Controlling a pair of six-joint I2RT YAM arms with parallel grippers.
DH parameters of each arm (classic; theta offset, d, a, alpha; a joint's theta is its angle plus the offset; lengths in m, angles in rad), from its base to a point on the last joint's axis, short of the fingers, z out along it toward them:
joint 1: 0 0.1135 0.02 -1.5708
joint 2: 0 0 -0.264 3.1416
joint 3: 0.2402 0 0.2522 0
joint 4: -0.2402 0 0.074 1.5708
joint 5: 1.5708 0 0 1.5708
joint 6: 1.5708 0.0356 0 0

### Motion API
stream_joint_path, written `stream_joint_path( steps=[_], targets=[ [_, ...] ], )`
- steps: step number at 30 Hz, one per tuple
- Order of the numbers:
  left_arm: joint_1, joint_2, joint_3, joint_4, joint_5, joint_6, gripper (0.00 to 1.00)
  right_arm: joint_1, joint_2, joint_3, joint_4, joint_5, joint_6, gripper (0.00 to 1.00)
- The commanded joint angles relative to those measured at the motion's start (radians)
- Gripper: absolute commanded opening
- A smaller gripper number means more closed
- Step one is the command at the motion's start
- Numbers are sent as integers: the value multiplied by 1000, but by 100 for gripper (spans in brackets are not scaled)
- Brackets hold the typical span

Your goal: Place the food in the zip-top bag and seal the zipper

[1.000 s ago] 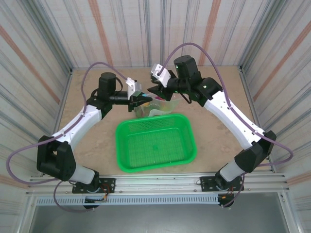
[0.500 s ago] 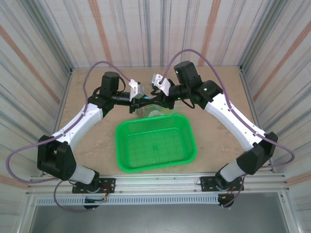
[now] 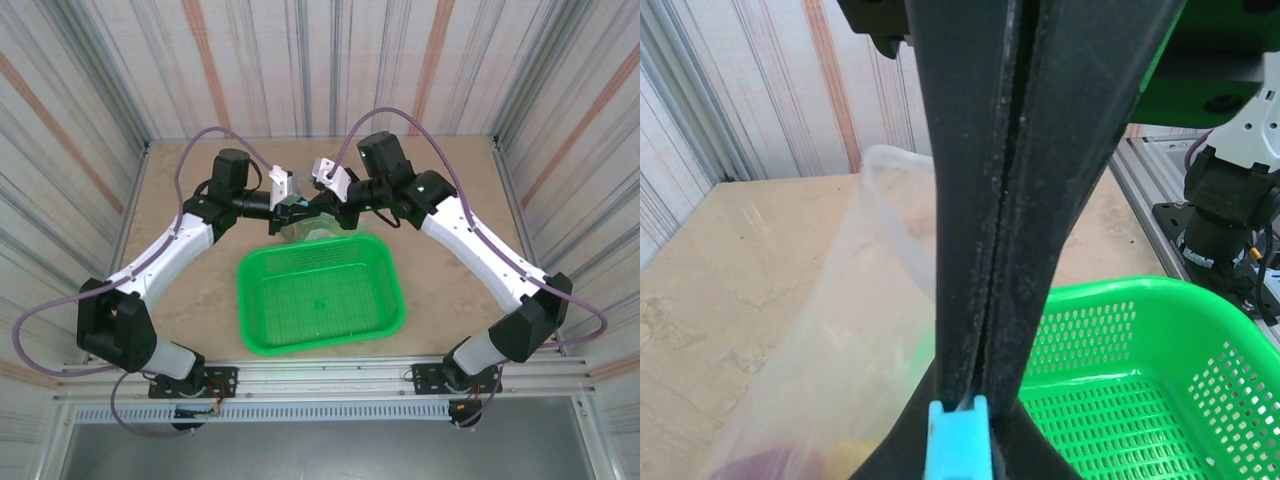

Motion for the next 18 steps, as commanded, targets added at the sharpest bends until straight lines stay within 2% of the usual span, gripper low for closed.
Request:
stream_joint_path(
  steps=[1,6,9,18],
  targets=[
    [-15,-9,26,25,33,-17,16,11,-26,-14,3,17,10,0],
    [11,-40,-54,203,45,-170,28,6,-37,-19,23,22,41,0],
    [29,-63,-106,307,44,-249,30,1,-41,-16,33,15,53,0],
    [41,-95,-118,254,42,-225,27,-12,-50,-19,58,-2,79,0]
  ],
)
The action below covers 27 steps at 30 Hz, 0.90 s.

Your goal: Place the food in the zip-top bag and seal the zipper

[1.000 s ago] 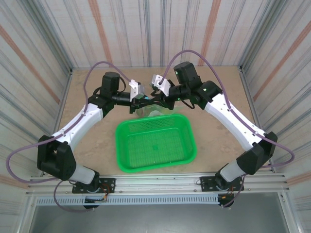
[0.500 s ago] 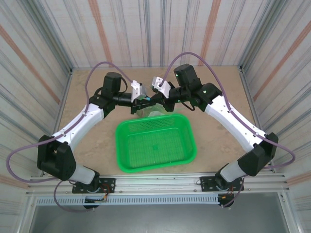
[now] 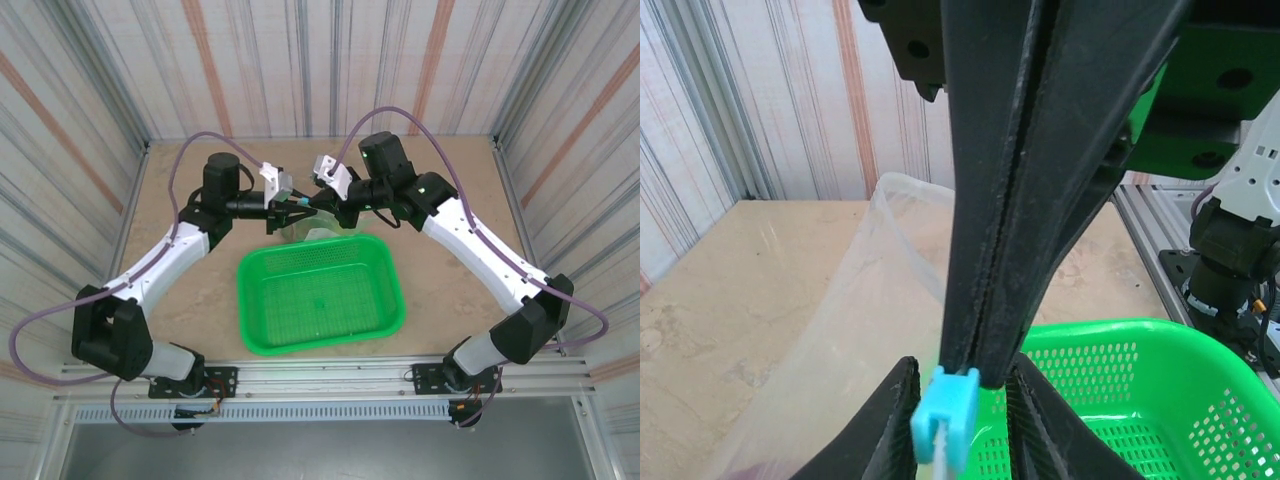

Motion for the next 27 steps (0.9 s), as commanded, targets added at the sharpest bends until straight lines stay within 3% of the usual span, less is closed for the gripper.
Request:
stream_joint_path(
  steps=[1,12,19,27],
  targets=[
    [11,-44,-19,21,23,-16,26,-8,-42,-6,20,-18,32,0],
    [27,-55,-22,9,12,-17,22,-28,-72,-30,32,-29,48,0],
    [24,-43,-2,15,24,-25,7,-23,-68,-37,25,-46,49,0],
    [16,-49,12,-11,27,-2,9,-17,-50,-19,18,-58,46,0]
  ],
)
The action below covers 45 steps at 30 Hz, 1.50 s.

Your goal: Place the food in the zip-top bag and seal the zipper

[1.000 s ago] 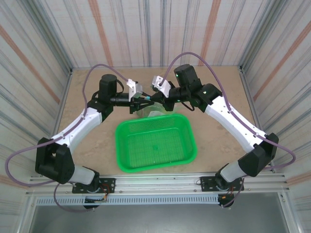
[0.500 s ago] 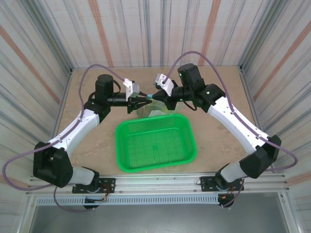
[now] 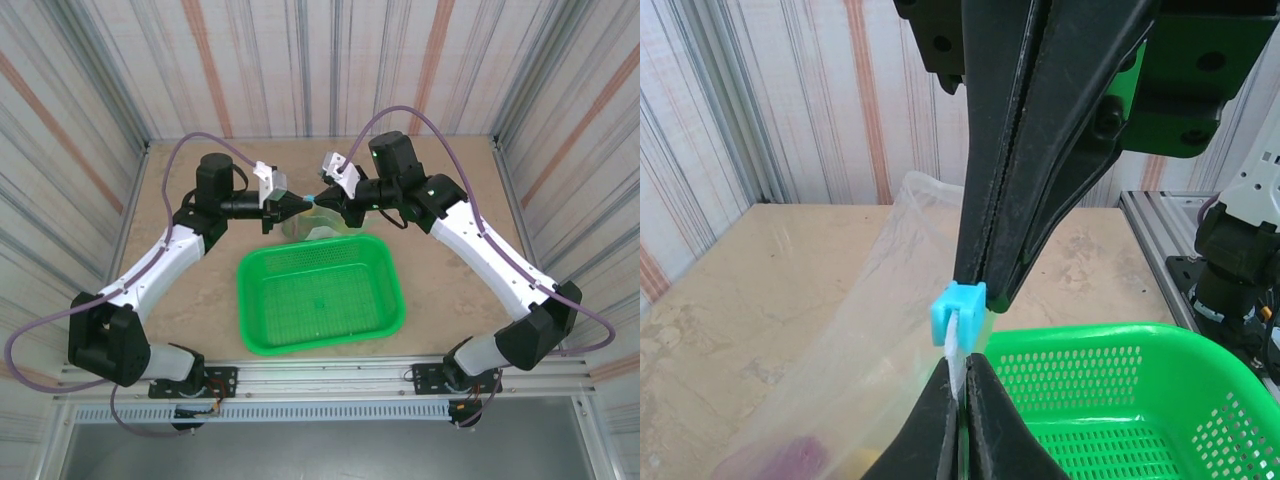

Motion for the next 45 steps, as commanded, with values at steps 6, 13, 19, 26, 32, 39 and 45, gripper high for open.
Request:
stream_joint_path(
  steps=[6,13,19,26,32,39,45],
  targets=[
    [-3,-21,23,-14,23,19,12,14,1,24,-5,-39,21,0],
    [-6,-22,35,-20,33,22,9,20,4,25,-21,-46,19,0],
    [-8,-26,37,-37,43,40,0,18,4,30,-25,-20,13,3],
    [-15,-18,51,-69,48,63,0,30,17,64,-18,-21,9,29],
    [-24,-12,61,-89,46,78,0,44,38,79,-24,-35,3,27],
    [-24,-17,61,-103,47,87,0,38,38,47,-16,-27,2,22],
    [-22,-22,54,-104,44,88,0,32,51,49,-14,-41,8,13]
  ],
)
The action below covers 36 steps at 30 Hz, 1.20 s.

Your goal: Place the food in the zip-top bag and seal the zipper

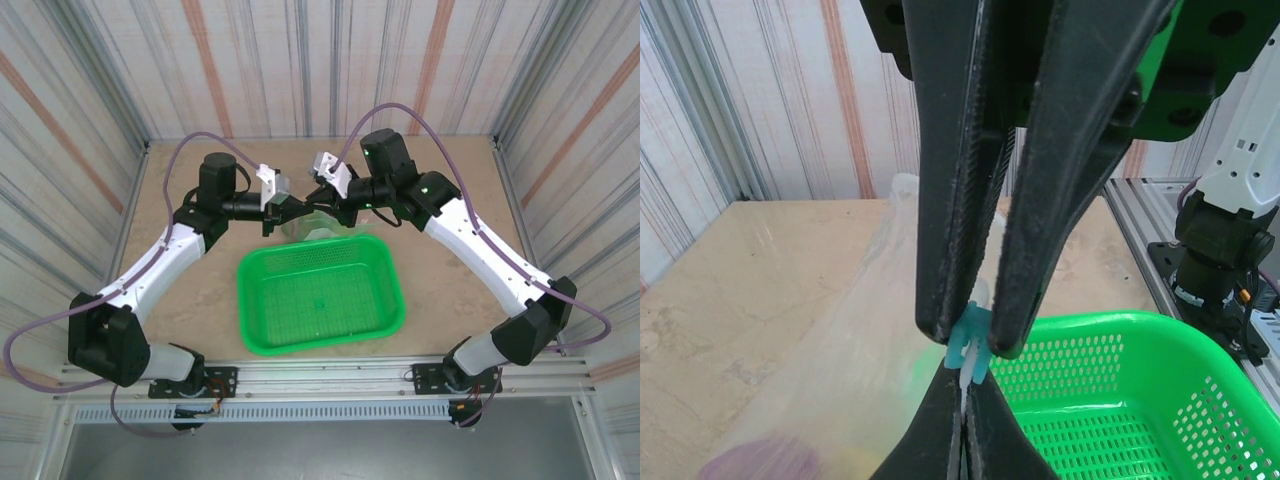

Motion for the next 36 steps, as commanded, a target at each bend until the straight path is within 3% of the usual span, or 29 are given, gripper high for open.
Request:
stream_joint_path(
  steps=[1,5,10,14,19,25,36],
  targets=[
    [-8,-22,26,-4,29,15,0,-5,17,-5,-8,-23,8,14],
    [-6,-21,31,-6,27,18,0,-6,13,-21,-5,-24,14,18],
    [-1,-20,28,-6,30,17,0,-9,13,-37,-5,-24,14,15],
    [1,-17,33,-4,29,16,0,-14,14,-40,-3,-38,8,0],
    [17,-14,33,2,28,12,0,-23,11,-28,4,-15,6,0],
    [87,-35,4,141,-26,-116,0,-40,8,-12,3,44,-14,0],
    [155,-56,-36,264,-81,-206,0,-109,1,-1,8,135,-17,0]
  ],
)
